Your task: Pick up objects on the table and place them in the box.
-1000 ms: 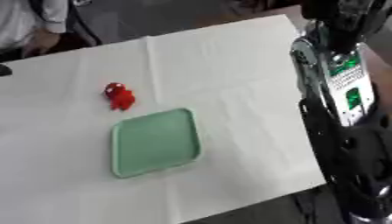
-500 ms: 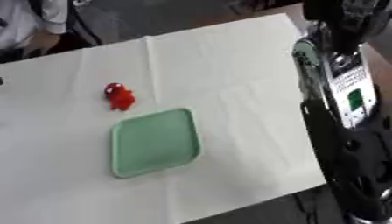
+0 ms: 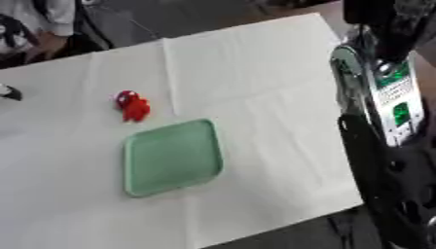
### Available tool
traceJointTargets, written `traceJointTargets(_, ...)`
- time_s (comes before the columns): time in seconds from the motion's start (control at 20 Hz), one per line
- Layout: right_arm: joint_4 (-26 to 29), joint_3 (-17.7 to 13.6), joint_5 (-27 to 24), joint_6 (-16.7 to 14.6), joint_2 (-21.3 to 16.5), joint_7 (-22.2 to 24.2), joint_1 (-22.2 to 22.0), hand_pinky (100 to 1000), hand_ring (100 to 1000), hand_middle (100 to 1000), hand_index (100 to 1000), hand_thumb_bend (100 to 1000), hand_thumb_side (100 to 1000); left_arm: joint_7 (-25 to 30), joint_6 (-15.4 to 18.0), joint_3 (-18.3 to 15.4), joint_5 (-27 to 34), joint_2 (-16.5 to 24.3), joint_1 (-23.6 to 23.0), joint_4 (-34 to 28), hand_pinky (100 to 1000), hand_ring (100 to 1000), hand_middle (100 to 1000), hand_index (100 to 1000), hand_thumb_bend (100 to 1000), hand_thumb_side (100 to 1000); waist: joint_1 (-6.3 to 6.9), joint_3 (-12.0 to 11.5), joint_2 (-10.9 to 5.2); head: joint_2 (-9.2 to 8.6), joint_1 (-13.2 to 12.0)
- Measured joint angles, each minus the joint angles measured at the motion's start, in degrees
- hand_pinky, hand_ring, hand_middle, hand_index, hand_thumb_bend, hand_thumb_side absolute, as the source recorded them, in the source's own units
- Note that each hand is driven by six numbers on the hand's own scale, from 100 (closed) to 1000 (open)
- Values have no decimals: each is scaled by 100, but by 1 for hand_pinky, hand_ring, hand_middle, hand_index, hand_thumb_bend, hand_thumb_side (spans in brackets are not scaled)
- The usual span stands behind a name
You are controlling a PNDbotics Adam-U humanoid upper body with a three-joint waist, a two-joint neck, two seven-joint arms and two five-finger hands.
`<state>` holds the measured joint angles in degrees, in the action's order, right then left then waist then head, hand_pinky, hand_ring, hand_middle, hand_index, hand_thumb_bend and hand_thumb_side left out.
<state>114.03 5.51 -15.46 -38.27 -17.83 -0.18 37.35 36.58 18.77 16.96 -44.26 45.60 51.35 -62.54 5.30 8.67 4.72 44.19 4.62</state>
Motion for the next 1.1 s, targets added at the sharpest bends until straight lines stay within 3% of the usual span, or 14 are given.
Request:
traceJointTargets(0.55, 0, -1, -32, 83, 77, -64, 39, 231, 374, 418, 488, 100, 350, 307, 233, 91, -249, -294, 303, 391, 739, 705, 871, 889, 656, 243, 17, 83, 20, 0, -91)
traceJointTargets(0.8, 0, -1, -33, 148, 127, -131, 112, 231, 373, 418, 486, 100, 357, 315, 433, 305, -75, -517, 410, 511, 704, 682, 841, 878, 678, 218, 49, 152, 23, 0, -130)
traceJointTargets(1.0, 0, -2, -32, 188, 173, -200, 150, 231, 374, 418, 485, 101, 352, 127, 625, 584, 211, -621, 416, 489, 700, 685, 833, 878, 725, 204, 86, 212, 24, 0, -156)
traceJointTargets(1.1, 0, -2, -30, 203, 180, -235, 170, 230, 374, 418, 485, 100, 354, 59, 692, 739, 297, -641, 415, 400, 721, 700, 829, 881, 815, 208, 101, 228, 24, 0, -156)
